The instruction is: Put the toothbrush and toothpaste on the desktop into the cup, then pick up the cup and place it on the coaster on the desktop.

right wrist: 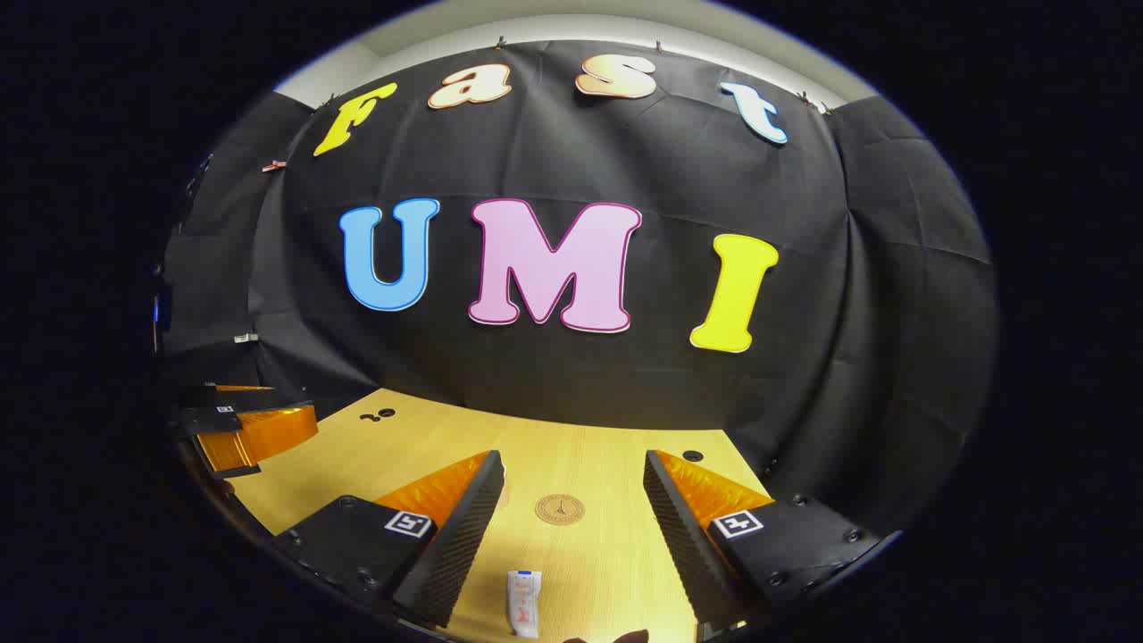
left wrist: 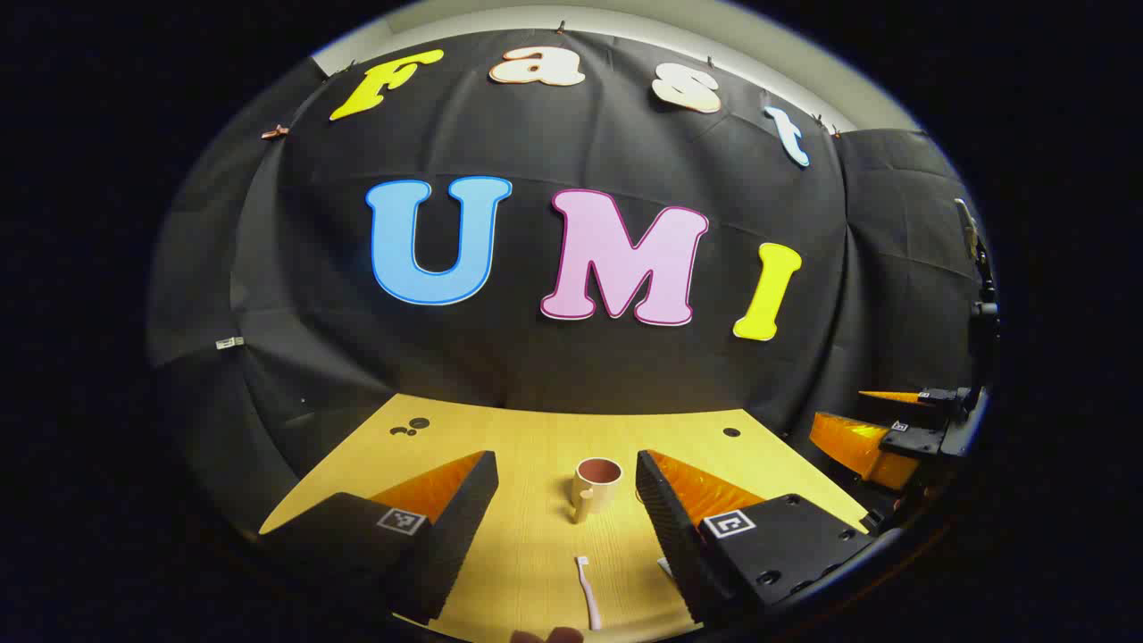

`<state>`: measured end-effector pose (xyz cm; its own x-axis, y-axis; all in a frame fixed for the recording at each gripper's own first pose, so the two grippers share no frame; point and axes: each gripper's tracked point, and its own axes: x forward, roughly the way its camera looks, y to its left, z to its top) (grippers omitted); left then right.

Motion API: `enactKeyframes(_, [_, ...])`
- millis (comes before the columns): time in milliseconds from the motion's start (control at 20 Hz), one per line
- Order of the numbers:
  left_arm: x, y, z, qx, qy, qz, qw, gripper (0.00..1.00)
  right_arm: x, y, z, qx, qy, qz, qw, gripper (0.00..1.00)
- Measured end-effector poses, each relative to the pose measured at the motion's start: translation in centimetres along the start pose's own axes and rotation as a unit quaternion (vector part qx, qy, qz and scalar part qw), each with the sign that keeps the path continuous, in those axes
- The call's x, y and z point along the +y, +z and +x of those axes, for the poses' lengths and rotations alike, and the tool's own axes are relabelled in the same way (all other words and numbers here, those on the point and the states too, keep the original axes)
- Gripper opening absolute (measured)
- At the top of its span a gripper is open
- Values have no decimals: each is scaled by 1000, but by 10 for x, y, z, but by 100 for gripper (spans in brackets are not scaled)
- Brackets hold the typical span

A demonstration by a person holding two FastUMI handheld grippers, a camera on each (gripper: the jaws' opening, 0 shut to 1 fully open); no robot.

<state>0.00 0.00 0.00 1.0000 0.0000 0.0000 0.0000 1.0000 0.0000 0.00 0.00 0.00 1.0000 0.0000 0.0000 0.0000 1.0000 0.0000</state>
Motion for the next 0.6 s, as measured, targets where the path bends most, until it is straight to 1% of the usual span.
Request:
enactKeyframes(350, [-9,-7,3,10,-6,8,1000,97,-2,-9,1,12,6,1,1000,97])
enactKeyframes(600, [-11,-14,3,17,-4,12,1000,97,-4,-18,1,23,9,4,1000,97])
